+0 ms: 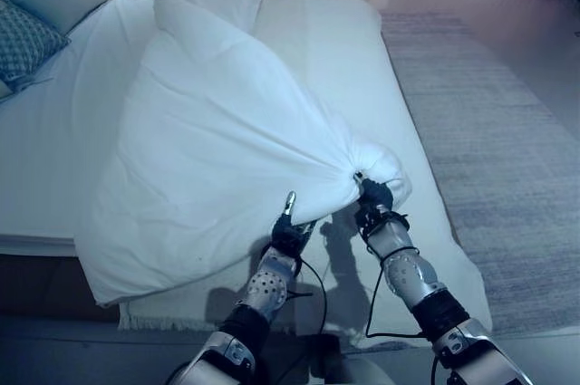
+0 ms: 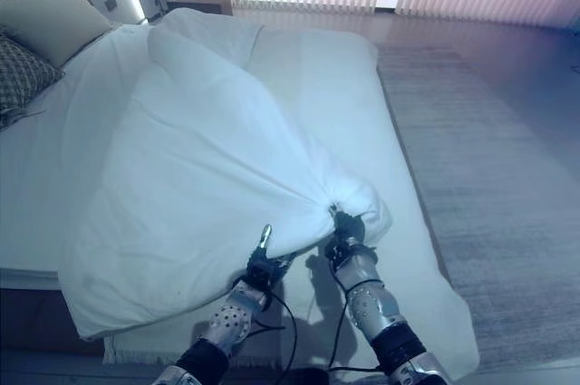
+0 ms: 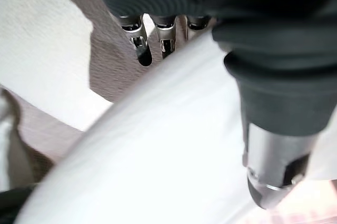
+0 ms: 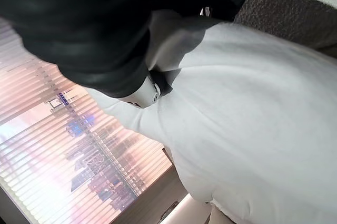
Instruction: Make the bed
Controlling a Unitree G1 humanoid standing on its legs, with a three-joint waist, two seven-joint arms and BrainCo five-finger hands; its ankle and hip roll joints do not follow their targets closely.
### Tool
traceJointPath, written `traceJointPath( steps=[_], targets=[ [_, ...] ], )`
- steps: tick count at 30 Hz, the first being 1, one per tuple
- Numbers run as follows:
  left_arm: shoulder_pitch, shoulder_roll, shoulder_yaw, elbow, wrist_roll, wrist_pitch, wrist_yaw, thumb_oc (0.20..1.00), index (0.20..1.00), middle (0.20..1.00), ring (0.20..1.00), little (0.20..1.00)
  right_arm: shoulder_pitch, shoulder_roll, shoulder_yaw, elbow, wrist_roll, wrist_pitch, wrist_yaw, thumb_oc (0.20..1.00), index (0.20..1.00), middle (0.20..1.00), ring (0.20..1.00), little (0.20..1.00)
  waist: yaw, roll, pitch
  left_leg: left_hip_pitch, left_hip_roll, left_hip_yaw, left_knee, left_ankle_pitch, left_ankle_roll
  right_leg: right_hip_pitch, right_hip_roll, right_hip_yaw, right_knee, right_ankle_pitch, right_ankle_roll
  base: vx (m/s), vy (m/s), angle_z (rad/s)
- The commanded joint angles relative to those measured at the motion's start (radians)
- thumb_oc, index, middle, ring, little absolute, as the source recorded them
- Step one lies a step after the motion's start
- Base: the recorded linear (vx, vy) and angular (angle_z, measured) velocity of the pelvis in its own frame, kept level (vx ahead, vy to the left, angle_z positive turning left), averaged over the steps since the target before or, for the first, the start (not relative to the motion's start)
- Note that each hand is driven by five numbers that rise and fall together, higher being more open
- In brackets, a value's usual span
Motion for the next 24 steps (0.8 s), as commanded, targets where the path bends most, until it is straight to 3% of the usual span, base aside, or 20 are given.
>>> traceJointPath(
  steps=[1, 9, 14, 15, 16, 17, 20, 24],
  targets=[
    [-0.032, 0.005, 0.064, 0.003, 0.036, -0.129, 0.034, 1.0, 1.0, 1.0, 1.0, 1.0, 0.02, -0.043, -0.158, -0.128, -0.071, -0.126, -0.006, 0.2, 0.2, 0.2, 0.2, 0.2, -0.015, 0.008, -0.094, -0.037, -0.004, -0.058, 0.001, -0.041, -0.027, 0.063, -0.031, -0.08, 0.005, -0.036, 0.07, 0.03, -0.016, 0.15],
    [-0.03, 0.017, 0.184, 0.014, 0.068, -0.209, 0.106, 1.0, 1.0, 1.0, 1.0, 1.0, 0.069, -0.02, -0.189, -0.127, -0.062, -0.163, -0.038, 0.2, 0.2, 0.2, 0.2, 0.2, -0.001, 0.002, -0.105, -0.013, -0.005, -0.08, 0.001, -0.055, -0.03, 0.101, -0.034, -0.107, 0.013, -0.059, 0.055, 0.04, -0.01, 0.1],
    [-0.014, 0.037, 0.212, -0.002, 0.11, -0.217, 0.119, 1.0, 1.0, 1.0, 1.0, 1.0, 0.095, -0.012, -0.197, -0.121, -0.054, -0.172, -0.036, 0.2, 0.2, 0.2, 0.2, 0.2, 0.005, 0.001, -0.112, 0.0, -0.008, -0.093, 0.001, -0.059, -0.032, 0.119, -0.035, -0.117, 0.017, -0.071, 0.051, 0.04, -0.01, 0.15],
    [-0.007, 0.049, 0.208, -0.003, 0.138, -0.203, 0.119, 0.947, 0.947, 0.947, 0.947, 0.947, 0.103, -0.01, -0.198, -0.117, -0.051, -0.174, -0.03, 0.2, 0.2, 0.2, 0.2, 0.2, 0.007, 0.001, -0.115, 0.003, -0.008, -0.096, 0.001, -0.059, -0.033, 0.125, -0.035, -0.121, 0.016, -0.072, 0.049, 0.05, -0.014, 0.14],
    [0.001, 0.062, 0.201, -0.008, 0.166, -0.192, 0.108, 0.721, 0.721, 0.721, 0.721, 0.721, 0.109, -0.009, -0.197, -0.113, -0.046, -0.178, -0.024, 0.2, 0.2, 0.2, 0.2, 0.2, 0.01, 0.002, -0.115, 0.004, -0.008, -0.099, 0.001, -0.059, -0.033, 0.127, -0.035, -0.122, 0.017, -0.074, 0.048, 0.04, -0.019, 0.11],
    [0.014, 0.071, 0.198, -0.013, 0.185, -0.183, 0.097, 0.225, 0.225, 0.225, 0.225, 0.225, 0.115, -0.008, -0.199, -0.108, -0.044, -0.178, -0.016, 0.2, 0.2, 0.2, 0.2, 0.2, 0.011, 0.002, -0.117, 0.005, -0.008, -0.102, 0.001, -0.059, -0.033, 0.131, -0.035, -0.125, 0.015, -0.076, 0.047, 0.03, -0.017, 0.08],
    [0.05, 0.112, 0.178, -0.014, 0.282, -0.126, 0.053, 0.2, 0.2, 0.2, 0.2, 0.2, 0.139, -0.002, -0.197, -0.087, -0.021, -0.175, 0.025, 0.2, 0.2, 0.2, 0.2, 0.2, 0.016, 0.002, -0.121, 0.01, -0.008, -0.111, 0.001, -0.059, -0.034, 0.142, -0.033, -0.131, 0.012, -0.08, 0.044, 0.03, -0.011, 0.12],
    [0.095, 0.166, 0.185, -0.033, 0.366, -0.099, 0.011, 0.2, 0.2, 0.2, 0.2, 0.2, 0.182, 0.005, -0.196, -0.055, 0.003, -0.159, 0.067, 0.2, 0.2, 0.2, 0.2, 0.2, 0.024, 0.01, -0.129, 0.019, -0.009, -0.118, 0.001, -0.061, -0.034, 0.152, -0.033, -0.138, 0.023, -0.093, 0.041, 0.03, -0.014, 0.08]
  ],
)
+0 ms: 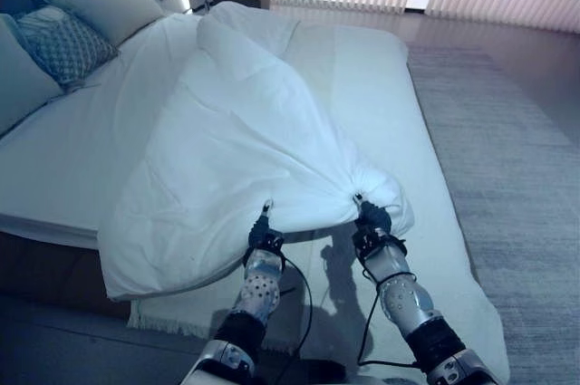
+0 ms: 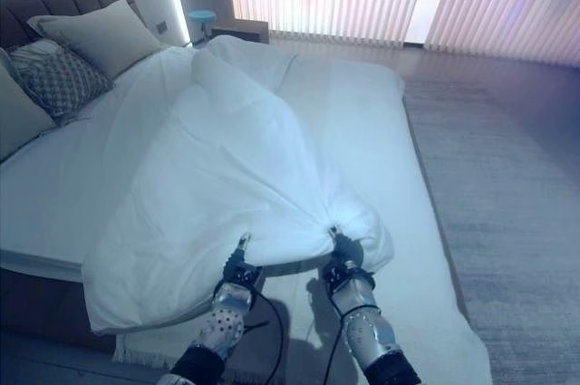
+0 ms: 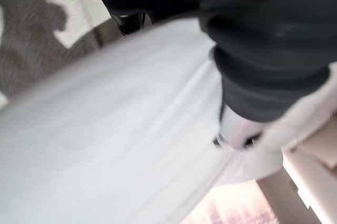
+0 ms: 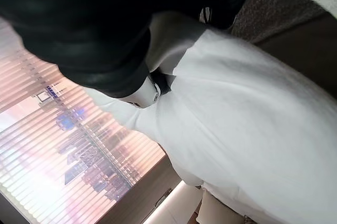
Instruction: Make the bed
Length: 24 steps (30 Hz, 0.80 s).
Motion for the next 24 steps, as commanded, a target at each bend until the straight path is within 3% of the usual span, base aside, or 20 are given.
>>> traceJointPath(
  steps=[1, 4, 5, 8, 10, 11, 12, 13, 14, 15, 16, 18, 19, 21, 22, 23, 24],
  targets=[
    [0.026, 0.152, 0.096, -0.025, 0.133, -0.061, -0.035, 0.2, 0.2, 0.2, 0.2, 0.2, 0.043, -0.056, -0.182, -0.025, 0.02, -0.143, 0.045, 0.2, 0.2, 0.2, 0.2, 0.2, 0.01, -0.008, -0.09, -0.009, -0.021, -0.025, 0.001, -0.058, -0.029, 0.081, -0.031, -0.05, 0.037, -0.072, 0.06, 0.02, -0.011, 0.1],
    [0.044, 0.18, 0.103, -0.051, 0.182, -0.054, -0.057, 0.2, 0.2, 0.2, 0.2, 0.2, 0.063, -0.048, -0.174, 0.001, 0.03, -0.121, 0.069, 0.2, 0.2, 0.2, 0.2, 0.2, 0.018, 0.006, -0.084, -0.01, -0.025, -0.042, 0.001, -0.052, -0.025, 0.062, -0.034, -0.048, 0.099, -0.098, 0.051, -0.03, 0.026, 0.09],
    [0.037, 0.192, 0.094, -0.072, 0.201, -0.058, -0.07, 0.2, 0.2, 0.2, 0.2, 0.2, 0.078, -0.035, -0.183, 0.019, 0.049, -0.127, 0.071, 0.2, 0.2, 0.2, 0.2, 0.2, 0.028, 0.017, -0.069, -0.029, -0.034, -0.076, 0.001, -0.038, -0.024, 0.043, -0.039, -0.064, 0.134, -0.113, 0.044, -0.07, 0.042, 0.09],
    [0.035, 0.188, 0.088, -0.098, 0.193, -0.065, -0.079, 0.2, 0.2, 0.2, 0.2, 0.2, 0.092, -0.031, -0.195, 0.033, 0.059, -0.127, 0.072, 0.2, 0.2, 0.2, 0.2, 0.2, 0.024, 0.025, -0.063, -0.042, -0.049, -0.13, 0.003, -0.022, -0.018, 0.033, -0.055, -0.099, 0.158, -0.125, 0.041, -0.06, 0.056, 0.53],
    [0.031, 0.173, 0.087, -0.122, 0.146, -0.076, -0.084, 0.2, 0.2, 0.2, 0.2, 0.2, 0.103, -0.023, -0.205, 0.04, 0.069, -0.13, 0.067, 0.2, 0.2, 0.2, 0.2, 0.2, 0.021, 0.018, -0.054, -0.083, -0.042, -0.15, 0.068, -0.04, -0.023, 0.038, -0.076, -0.125, 0.149, -0.12, 0.041, -0.06, 0.119, 0.7],
    [0.037, 0.18, 0.089, -0.159, 0.117, -0.097, -0.092, 0.2, 0.2, 0.2, 0.2, 0.2, 0.09, -0.009, -0.18, 0.062, 0.09, -0.129, 0.069, 0.2, 0.2, 0.2, 0.2, 0.2, 0.035, -0.008, -0.048, -0.123, 0.012, -0.197, 0.143, -0.061, -0.048, 0.042, -0.1, -0.113, 0.142, -0.109, 0.053, -0.03, 0.144, 0.74],
    [0.038, 0.18, 0.089, -0.159, 0.117, -0.097, -0.092, 0.2, 0.2, 0.2, 0.2, 0.2, 0.089, -0.008, -0.179, 0.063, 0.091, -0.129, 0.07, 0.2, 0.2, 0.2, 0.2, 0.2, 0.036, -0.008, -0.047, -0.125, 0.012, -0.196, 0.15, -0.065, -0.048, 0.042, -0.1, -0.112, 0.143, -0.11, 0.053, -0.01, 0.219, 0.68],
    [0.041, 0.182, 0.092, -0.17, 0.113, -0.104, -0.093, 0.2, 0.2, 0.2, 0.2, 0.2, 0.085, -0.013, -0.174, 0.066, 0.096, -0.121, 0.072, 0.2, 0.2, 0.2, 0.2, 0.2, 0.041, -0.011, -0.047, -0.124, 0.041, -0.209, 0.149, -0.065, -0.051, 0.04, -0.116, -0.101, 0.148, -0.107, 0.061, 0.02, 0.24, 0.27],
    [0.046, 0.182, 0.108, -0.181, 0.104, -0.117, -0.088, 0.2, 0.2, 0.2, 0.2, 0.2, 0.077, -0.013, -0.174, 0.084, 0.107, -0.115, 0.08, 0.2, 0.2, 0.2, 0.2, 0.2, 0.044, -0.013, -0.05, -0.111, 0.104, -0.223, 0.129, -0.05, -0.058, 0.036, -0.142, -0.085, 0.157, -0.109, 0.077, 0.05, 0.594, 0.16],
    [0.051, 0.187, 0.118, -0.203, 0.092, -0.134, -0.087, 0.2, 0.2, 0.2, 0.2, 0.2, 0.075, -0.019, -0.164, 0.091, 0.119, -0.103, 0.081, 0.2, 0.2, 0.2, 0.2, 0.2, 0.043, -0.004, -0.058, -0.111, 0.2, -0.205, 0.105, -0.003, -0.08, 0.025, -0.189, -0.07, 0.187, -0.123, 0.104, 0.06, 0.499, -0.09],
    [0.051, 0.187, 0.118, -0.203, 0.092, -0.134, -0.087, 0.2, 0.2, 0.2, 0.2, 0.2, 0.075, -0.019, -0.164, 0.092, 0.12, -0.103, 0.081, 0.2, 0.2, 0.2, 0.2, 0.2, 0.044, -0.004, -0.06, -0.112, 0.2, -0.203, 0.101, 0.0, -0.08, 0.021, -0.188, -0.068, 0.189, -0.122, 0.104, 0.05, 0.552, -0.03],
    [0.044, 0.195, 0.122, -0.206, 0.086, -0.143, -0.09, 0.2, 0.2, 0.2, 0.2, 0.2, 0.068, -0.031, -0.165, 0.104, 0.127, -0.095, 0.082, 0.2, 0.2, 0.2, 0.2, 0.2, 0.048, 0.008, -0.071, -0.122, 0.267, -0.21, 0.097, 0.038, -0.11, 0.004, -0.244, -0.051, 0.218, -0.12, 0.131, 0.03, 0.528, -0.2],
    [0.039, 0.202, 0.12, -0.209, 0.086, -0.146, -0.091, 0.2, 0.2, 0.2, 0.2, 0.2, 0.062, -0.037, -0.161, 0.098, 0.127, -0.091, 0.081, 0.2, 0.2, 0.2, 0.2, 0.2, 0.055, 0.015, -0.073, -0.123, 0.272, -0.238, 0.118, 0.029, -0.126, -0.011, -0.27, -0.042, 0.237, -0.113, 0.143, 0.01, 0.689, -0.34],
    [0.026, 0.218, 0.105, -0.228, 0.095, -0.15, -0.099, 0.2, 0.2, 0.2, 0.2, 0.2, 0.05, -0.039, -0.153, 0.086, 0.125, -0.088, 0.082, 0.2, 0.2, 0.2, 0.2, 0.2, 0.063, 0.014, -0.077, -0.131, 0.235, -0.31, 0.203, -0.064, -0.15, -0.031, -0.334, -0.013, 0.231, -0.022, 0.168, -0.02, 0.808, -0.28],
    [0.023, 0.229, 0.088, -0.231, 0.099, -0.147, -0.11, 0.2, 0.2, 0.2, 0.2, 0.2, 0.055, -0.036, -0.159, 0.075, 0.117, -0.072, 0.086, 0.2, 0.2, 0.2, 0.2, 0.2, 0.055, -0.005, -0.072, -0.13, 0.177, -0.273, 0.257, -0.167, -0.132, -0.018, -0.421, 0.004, 0.187, 0.165, 0.186, -0.03, 0.694, -0.18],
    [0.022, 0.23, 0.088, -0.231, 0.099, -0.147, -0.11, 0.2, 0.2, 0.2, 0.2, 0.2, 0.055, -0.036, -0.159, 0.075, 0.117, -0.072, 0.086, 0.2, 0.2, 0.2, 0.2, 0.2, 0.055, -0.009, -0.074, -0.134, 0.173, -0.273, 0.258, -0.165, -0.13, -0.021, -0.425, 0.005, 0.184, 0.168, 0.187, -0.04, 0.723, -0.28],
    [0.018, 0.242, 0.078, -0.229, 0.115, -0.155, -0.12, 0.2, 0.2, 0.2, 0.2, 0.2, 0.058, -0.035, -0.166, 0.073, 0.116, -0.071, 0.082, 0.2, 0.2, 0.2, 0.2, 0.2, 0.058, -0.021, -0.064, -0.147, 0.137, -0.238, 0.314, -0.201, -0.118, -0.028, -0.461, -0.022, 0.146, 0.269, 0.179, -0.03, 0.242, -0.05]
  ],
)
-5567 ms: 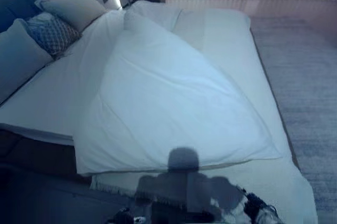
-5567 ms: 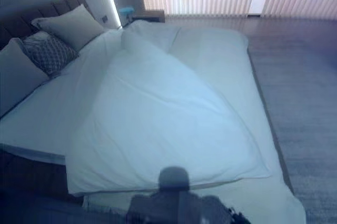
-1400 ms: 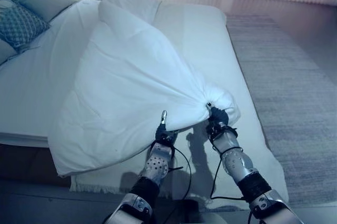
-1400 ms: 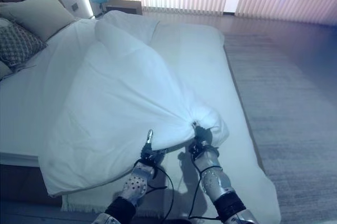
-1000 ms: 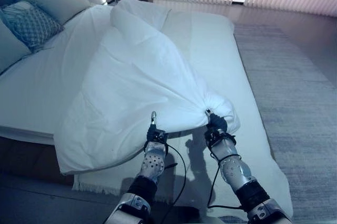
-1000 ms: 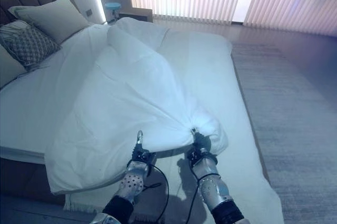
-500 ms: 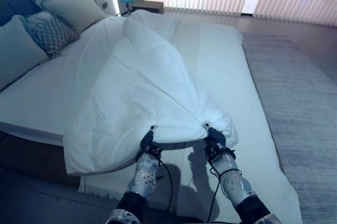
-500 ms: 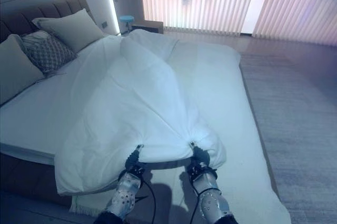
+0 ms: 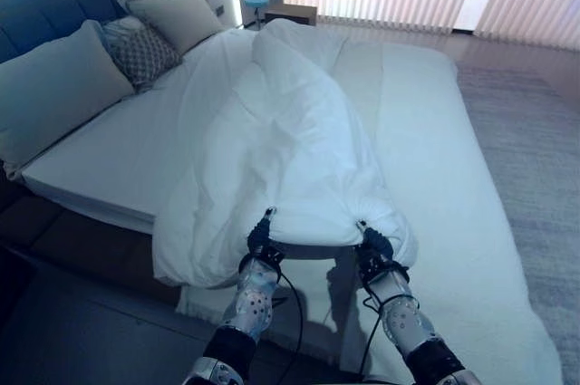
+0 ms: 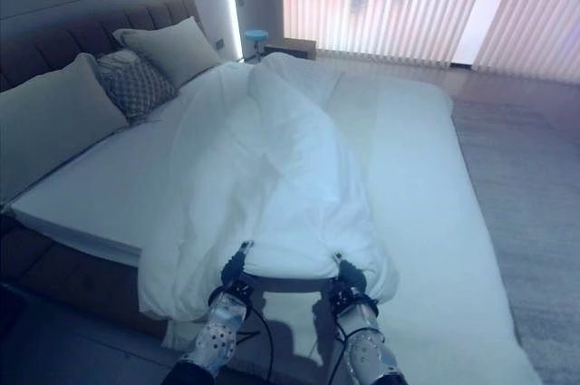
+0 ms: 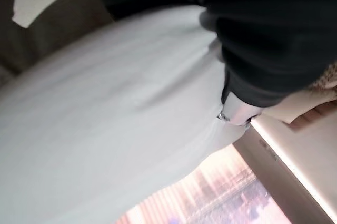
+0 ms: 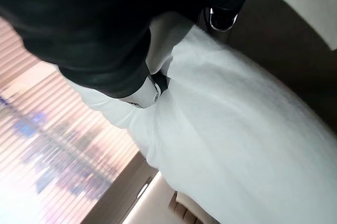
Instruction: Make the bed
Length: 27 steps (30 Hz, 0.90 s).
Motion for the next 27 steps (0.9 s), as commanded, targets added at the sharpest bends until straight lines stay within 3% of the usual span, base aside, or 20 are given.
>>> traceJointPath(
  steps=[1, 2, 3, 5, 8, 10, 12, 13, 14, 16, 17, 18, 20, 24, 27],
  targets=[
    [0.003, 0.201, 0.132, -0.16, 0.011, -0.188, -0.019, 0.2, 0.2, 0.2, 0.2, 0.2, 0.021, -0.052, -0.11, -0.029, 0.007, -0.066, -0.012, 0.2, 0.2, 0.2, 0.2, 0.2, 0.046, -0.034, -0.053, -0.006, -0.055, 0.024, 0.06, -0.077, 0.075, 0.042, -0.162, -0.024, -0.074, 0.348, 0.069, -0.22, 0.757, -0.27],
    [0.009, 0.216, 0.124, -0.167, 0.024, -0.185, -0.007, 0.2, 0.2, 0.2, 0.2, 0.2, -0.01, -0.025, -0.098, -0.012, 0.024, -0.081, -0.019, 0.2, 0.2, 0.2, 0.2, 0.2, 0.067, -0.018, -0.033, -0.028, -0.077, 0.092, 0.061, -0.062, 0.1, -0.002, -0.154, -0.13, -0.058, 0.287, 0.031, -0.26, 0.78, -0.62],
    [0.011, 0.214, 0.128, -0.163, 0.03, -0.183, -0.005, 0.2, 0.2, 0.2, 0.2, 0.2, -0.024, -0.011, -0.089, 0.007, 0.037, -0.089, -0.016, 0.2, 0.2, 0.2, 0.2, 0.2, 0.07, -0.005, -0.035, -0.017, -0.088, 0.105, 0.017, -0.04, 0.11, -0.002, -0.119, -0.138, -0.026, 0.222, 0.018, -0.29, 0.992, -0.73],
    [0.012, 0.214, 0.135, -0.176, 0.034, -0.186, -0.007, 0.2, 0.2, 0.2, 0.2, 0.2, -0.037, -0.005, -0.086, 0.03, 0.049, -0.096, -0.009, 0.2, 0.2, 0.2, 0.2, 0.2, 0.076, 0.01, -0.041, 0.003, -0.122, 0.109, -0.063, 0.014, 0.134, 0.009, -0.009, -0.129, 0.066, 0.096, -0.015, -0.13, 0.644, -0.68],
    [0.03, 0.204, 0.15, -0.219, 0.041, -0.181, 0.003, 0.2, 0.2, 0.2, 0.2, 0.2, -0.042, 0.002, -0.054, 0.033, 0.048, -0.094, 0.009, 0.2, 0.2, 0.2, 0.2, 0.2, 0.092, 0.01, -0.051, 0.027, -0.187, 0.123, -0.172, 0.086, 0.16, 0.04, 0.191, -0.21, 0.181, -0.073, -0.065, -0.12, 0.478, 0.11],
    [0.043, 0.208, 0.159, -0.254, 0.071, -0.167, 0.007, 0.2, 0.2, 0.2, 0.2, 0.2, -0.037, -0.003, -0.042, 0.025, 0.045, -0.094, 0.018, 0.2, 0.2, 0.2, 0.2, 0.2, 0.093, -0.008, -0.056, 0.034, -0.241, 0.124, -0.207, 0.118, 0.165, 0.042, 0.307, -0.137, 0.186, -0.114, -0.072, -0.12, 0.344, -0.08],
    [0.036, 0.204, 0.148, -0.25, 0.095, -0.162, 0.013, 0.2, 0.2, 0.2, 0.2, 0.2, -0.028, -0.01, -0.038, 0.006, 0.039, -0.101, 0.009, 0.2, 0.2, 0.2, 0.2, 0.2, 0.089, -0.017, -0.061, 0.037, -0.283, 0.102, -0.236, 0.145, 0.163, 0.079, 0.358, -0.072, 0.114, -0.142, -0.112, -0.09, 0.241, -0.15],
    [0.023, 0.2, 0.144, -0.246, 0.097, -0.158, 0.008, 0.2, 0.2, 0.2, 0.2, 0.2, -0.028, -0.014, -0.043, 0.007, 0.045, -0.105, 0.004, 0.2, 0.2, 0.2, 0.2, 0.2, 0.084, -0.015, -0.069, 0.021, -0.299, 0.094, -0.245, 0.166, 0.16, 0.102, 0.364, -0.048, 0.039, -0.136, -0.135, -0.09, 0.168, 0.32],
    [0.011, 0.198, 0.137, -0.231, 0.121, -0.152, 0.009, 0.2, 0.2, 0.2, 0.2, 0.2, -0.026, -0.023, -0.046, 0.013, 0.045, -0.114, 0.007, 0.2, 0.2, 0.2, 0.2, 0.2, 0.076, -0.011, -0.073, 0.01, -0.314, 0.071, -0.241, 0.171, 0.153, 0.124, 0.365, -0.031, -0.015, -0.124, -0.134, -0.08, 0.151, 0.65],
    [0.006, 0.187, 0.136, -0.232, 0.111, -0.151, 0.0, 0.2, 0.2, 0.2, 0.2, 0.2, -0.027, -0.037, -0.056, 0.011, 0.048, -0.115, -0.007, 0.2, 0.2, 0.2, 0.2, 0.2, 0.067, 0.003, -0.071, -0.029, -0.326, 0.093, -0.184, 0.149, 0.14, 0.151, 0.341, -0.064, -0.058, -0.109, -0.135, -0.05, 0.16, 1.17],
    [0.001, 0.183, 0.127, -0.236, 0.112, -0.151, -0.005, 0.2, 0.2, 0.2, 0.2, 0.2, -0.018, -0.048, -0.065, 0.007, 0.042, -0.115, -0.008, 0.2, 0.2, 0.2, 0.2, 0.2, 0.053, 0.006, -0.059, -0.056, -0.324, 0.137, -0.11, 0.135, 0.123, 0.169, 0.318, -0.096, -0.078, -0.106, -0.13, -0.11, 0.194, 0.97],
    [-0.005, 0.178, 0.127, -0.237, 0.112, -0.151, -0.004, 0.2, 0.2, 0.2, 0.2, 0.2, -0.011, -0.057, -0.074, 0.004, 0.037, -0.113, -0.011, 0.2, 0.2, 0.2, 0.2, 0.2, 0.04, 0.007, -0.046, -0.08, -0.302, 0.189, -0.056, 0.124, 0.112, 0.171, 0.303, -0.109, -0.083, -0.102, -0.127, -0.13, 0.189, 0.71],
    [-0.004, 0.173, 0.129, -0.237, 0.117, -0.149, -0.002, 0.2, 0.2, 0.2, 0.2, 0.2, -0.005, -0.055, -0.078, 0.002, 0.038, -0.111, -0.014, 0.2, 0.2, 0.2, 0.2, 0.2, 0.036, 0.01, -0.042, -0.082, -0.255, 0.227, -0.034, 0.094, 0.126, 0.168, 0.278, -0.119, -0.089, -0.088, -0.113, -0.08, 0.193, 1.19],
    [0.011, 0.195, 0.142, -0.248, 0.14, -0.164, 0.014, 0.2, 0.2, 0.2, 0.2, 0.2, -0.001, -0.047, -0.068, 0.023, 0.042, -0.104, -0.01, 0.2, 0.2, 0.2, 0.2, 0.2, 0.045, -0.006, -0.061, -0.05, -0.166, 0.131, -0.057, 0.091, 0.134, 0.167, 0.219, -0.097, -0.084, -0.082, -0.091, 0.04, 0.266, -0.14],
    [-0.001, 0.215, 0.153, -0.255, 0.142, -0.179, 0.025, 0.2, 0.2, 0.2, 0.2, 0.2, -0.025, -0.055, -0.056, 0.046, 0.039, -0.09, -0.009, 0.2, 0.2, 0.2, 0.2, 0.2, 0.051, -0.008, -0.071, -0.028, -0.034, 0.051, -0.089, 0.142, 0.113, 0.154, 0.166, -0.076, -0.067, -0.09, -0.067, 0.1, 0.437, -0.69]
  ],
)
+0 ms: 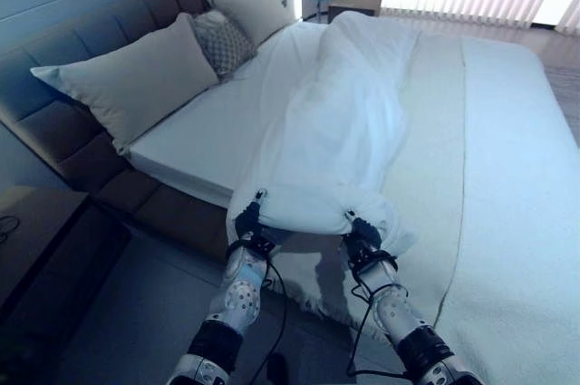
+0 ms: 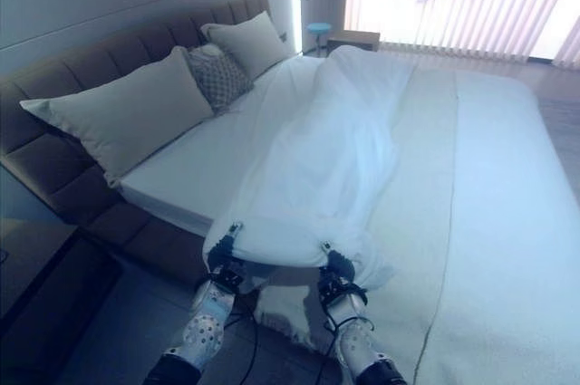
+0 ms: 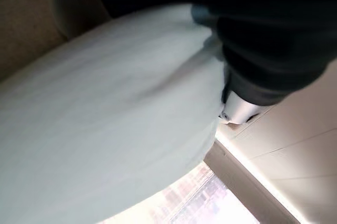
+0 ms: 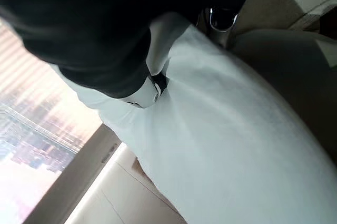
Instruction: Make the bed
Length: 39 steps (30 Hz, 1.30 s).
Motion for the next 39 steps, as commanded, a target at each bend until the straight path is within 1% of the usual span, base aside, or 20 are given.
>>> traceJointPath(
  steps=[1, 3, 5, 7, 9, 10, 11, 12, 13, 15, 17, 18, 19, 20, 22, 25, 27, 34, 37, 39],
  targets=[
    [-0.04, 0.12, 0.147, -0.117, 0.053, -0.17, 0.01, 0.2, 0.2, 0.2, 0.2, 0.2, 0.025, -0.12, -0.114, 0.008, -0.001, -0.072, -0.024, 0.2, 0.2, 0.2, 0.2, 0.2, 0.014, 0.009, -0.094, 0.089, 0.167, -0.028, -0.174, 0.084, 0.01, -0.036, -0.02, 0.089, -0.007, 0.001, 0.062, 0.13, 0.472, -0.26],
    [-0.049, 0.123, 0.142, -0.113, 0.055, -0.173, 0.011, 0.2, 0.2, 0.2, 0.2, 0.2, 0.018, -0.123, -0.113, 0.007, -0.001, -0.071, -0.025, 0.2, 0.2, 0.2, 0.2, 0.2, 0.019, 0.018, -0.091, 0.091, 0.182, -0.056, -0.169, 0.109, -0.008, -0.037, -0.04, 0.103, 0.006, 0.005, 0.076, 0.1, 0.516, 0.05],
    [-0.057, 0.133, 0.148, -0.117, 0.051, -0.183, 0.005, 0.2, 0.2, 0.2, 0.2, 0.2, -0.003, -0.122, -0.095, 0.0, -0.008, -0.061, -0.016, 0.2, 0.2, 0.2, 0.2, 0.2, 0.032, 0.026, -0.092, 0.095, 0.12, -0.132, -0.119, 0.019, -0.024, -0.047, -0.09, 0.14, 0.009, 0.041, 0.105, 0.11, 0.676, 0.1],
    [-0.058, 0.135, 0.136, -0.112, 0.051, -0.176, -0.007, 0.2, 0.2, 0.2, 0.2, 0.2, 0.011, -0.119, -0.102, 0.005, -0.017, -0.037, -0.003, 0.2, 0.2, 0.2, 0.2, 0.2, 0.027, 0.012, -0.093, 0.088, 0.057, -0.09, -0.073, -0.067, -0.002, -0.034, -0.176, 0.145, 0.011, 0.133, 0.129, 0.11, 0.631, -0.21],
    [-0.055, 0.145, 0.125, -0.108, 0.074, -0.18, -0.004, 0.2, 0.2, 0.2, 0.2, 0.2, 0.019, -0.099, -0.096, 0.007, -0.026, -0.04, -0.001, 0.2, 0.2, 0.2, 0.2, 0.2, 0.041, -0.003, -0.082, 0.078, -0.003, -0.041, -0.031, -0.112, 0.034, -0.079, -0.246, 0.133, 0.03, 0.291, 0.104, 0.02, 0.758, -0.12],
    [-0.047, 0.153, 0.132, -0.112, 0.08, -0.18, 0.005, 0.2, 0.2, 0.2, 0.2, 0.2, 0.005, -0.07, -0.09, 0.026, -0.015, -0.045, -0.002, 0.2, 0.2, 0.2, 0.2, 0.2, 0.062, 0.014, -0.07, 0.077, -0.021, 0.007, -0.058, -0.094, 0.049, -0.125, -0.261, 0.033, 0.047, 0.302, 0.086, -0.05, 0.629, -0.14],
    [-0.047, 0.153, 0.132, -0.112, 0.08, -0.18, 0.006, 0.2, 0.2, 0.2, 0.2, 0.2, 0.004, -0.07, -0.09, 0.027, -0.015, -0.046, -0.002, 0.2, 0.2, 0.2, 0.2, 0.2, 0.061, 0.014, -0.07, 0.078, -0.02, 0.005, -0.061, -0.093, 0.049, -0.124, -0.261, 0.031, 0.047, 0.302, 0.086, -0.05, 0.827, -0.62],
    [-0.032, 0.15, 0.14, -0.11, 0.083, -0.175, 0.005, 0.2, 0.2, 0.2, 0.2, 0.2, 0.004, -0.063, -0.08, 0.046, -0.014, -0.044, 0.007, 0.2, 0.2, 0.2, 0.2, 0.2, 0.062, 0.033, -0.07, 0.099, -0.041, 0.016, -0.109, -0.073, 0.066, -0.133, -0.193, 0.01, 0.105, 0.215, 0.067, 0.0, 0.414, -0.61],
    [-0.032, 0.15, 0.14, -0.11, 0.083, -0.175, 0.005, 0.2, 0.2, 0.2, 0.2, 0.2, 0.004, -0.063, -0.079, 0.046, -0.014, -0.044, 0.007, 0.2, 0.2, 0.2, 0.2, 0.2, 0.061, 0.032, -0.073, 0.096, -0.043, 0.015, -0.112, -0.069, 0.066, -0.136, -0.194, 0.01, 0.105, 0.216, 0.067, 0.01, 0.586, -0.41],
    [-0.031, 0.142, 0.138, -0.107, 0.074, -0.175, -0.003, 0.2, 0.2, 0.2, 0.2, 0.2, 0.011, -0.057, -0.072, 0.036, -0.003, -0.047, 0.02, 0.2, 0.2, 0.2, 0.2, 0.2, 0.057, 0.033, -0.066, 0.118, -0.068, 0.022, -0.168, -0.037, 0.076, -0.146, -0.08, 0.001, 0.144, 0.119, 0.049, 0.0, 0.378, -0.05],
    [-0.026, 0.132, 0.147, -0.112, 0.085, -0.17, 0.009, 0.2, 0.2, 0.2, 0.2, 0.2, 0.015, -0.051, -0.062, 0.033, -0.002, -0.055, 0.024, 0.2, 0.2, 0.2, 0.2, 0.2, 0.072, 0.029, -0.063, 0.138, -0.094, 0.042, -0.216, -0.015, 0.075, -0.129, -0.024, -0.138, 0.162, 0.05, 0.027, -0.03, 0.398, -0.27],
    [-0.007, 0.124, 0.167, -0.116, 0.088, -0.171, 0.019, 0.2, 0.2, 0.2, 0.2, 0.2, 0.017, -0.037, -0.055, 0.051, 0.009, -0.059, 0.026, 0.2, 0.2, 0.2, 0.2, 0.2, 0.084, 0.008, -0.064, 0.154, -0.12, 0.068, -0.244, -0.002, 0.074, -0.111, 0.04, -0.186, 0.154, 0.019, 0.03, -0.02, 0.268, -0.12],
    [-0.007, 0.124, 0.167, -0.117, 0.088, -0.17, 0.019, 0.2, 0.2, 0.2, 0.2, 0.2, 0.017, -0.037, -0.054, 0.051, 0.009, -0.059, 0.026, 0.2, 0.2, 0.2, 0.2, 0.2, 0.084, 0.008, -0.063, 0.156, -0.12, 0.069, -0.246, -0.002, 0.073, -0.11, 0.04, -0.186, 0.154, 0.019, 0.03, -0.03, 0.244, -0.05],
    [0.006, 0.116, 0.165, -0.119, 0.087, -0.169, 0.021, 0.2, 0.2, 0.2, 0.2, 0.2, 0.021, -0.033, -0.054, 0.053, 0.017, -0.064, 0.025, 0.2, 0.2, 0.2, 0.2, 0.2, 0.079, 0.0, -0.068, 0.154, -0.136, 0.069, -0.256, 0.014, 0.074, -0.121, 0.092, -0.14, 0.148, 0.004, 0.034, -0.01, 0.144, 0.0],
    [0.026, 0.103, 0.16, -0.103, 0.089, -0.159, 0.029, 0.2, 0.2, 0.2, 0.2, 0.2, 0.057, -0.04, -0.057, 0.029, 0.025, -0.078, 0.014, 0.2, 0.2, 0.2, 0.2, 0.2, 0.057, -0.011, -0.073, 0.161, -0.162, 0.059, -0.269, 0.028, 0.076, -0.12, 0.175, 0.007, 0.105, -0.018, 0.008, 0.0, 0.198, 0.18],
    [0.03, 0.077, 0.141, -0.082, 0.079, -0.144, 0.022, 0.2, 0.2, 0.2, 0.2, 0.2, 0.103, -0.048, -0.077, 0.0, 0.045, -0.09, -0.005, 0.2, 0.2, 0.2, 0.2, 0.2, 0.024, -0.014, -0.086, 0.166, -0.184, 0.026, -0.275, 0.036, 0.084, -0.102, 0.205, 0.088, 0.024, 0.024, -0.027, 0.04, 0.108, 0.37],
    [0.048, 0.072, 0.142, -0.091, 0.104, -0.132, 0.034, 0.2, 0.2, 0.2, 0.2, 0.2, 0.109, -0.045, -0.074, -0.017, 0.027, -0.093, -0.018, 0.2, 0.2, 0.2, 0.2, 0.2, 0.026, -0.009, -0.096, 0.176, -0.183, 0.045, -0.292, 0.034, 0.092, -0.066, 0.178, 0.011, -0.006, 0.032, -0.012, 0.04, 0.073, 0.48],
    [0.028, 0.106, 0.188, -0.184, 0.123, -0.156, 0.007, 0.2, 0.2, 0.2, 0.2, 0.2, 0.065, -0.082, -0.1, -0.201, -0.057, -0.117, 0.027, 0.2, 0.2, 0.2, 0.2, 0.2, 0.02, -0.007, -0.119, 0.176, -0.185, 0.055, -0.299, 0.042, 0.091, -0.025, 0.189, 0.041, -0.111, 0.057, -0.009, 0.0, -0.002, 0.21],
    [0.025, 0.107, 0.223, -0.247, 0.11, -0.186, -0.038, 0.2, 0.2, 0.2, 0.2, 0.2, 0.049, -0.118, -0.121, -0.292, -0.112, -0.142, 0.083, 0.2, 0.2, 0.2, 0.2, 0.2, 0.024, -0.018, -0.087, 0.114, -0.194, 0.068, -0.135, 0.0, 0.065, -0.014, 0.164, 0.032, -0.119, 0.063, -0.01, -0.05, 0.02, 0.18],
    [0.039, 0.098, 0.243, -0.282, 0.097, -0.199, -0.066, 0.2, 0.2, 0.2, 0.2, 0.2, 0.045, -0.145, -0.139, -0.337, -0.154, -0.157, 0.109, 0.2, 0.2, 0.2, 0.2, 0.2, 0.036, -0.022, -0.061, 0.05, -0.182, 0.058, -0.031, 0.02, 0.022, -0.003, 0.15, 0.039, -0.129, 0.065, -0.012, -0.03, 0.073, 0.23]
  ],
)
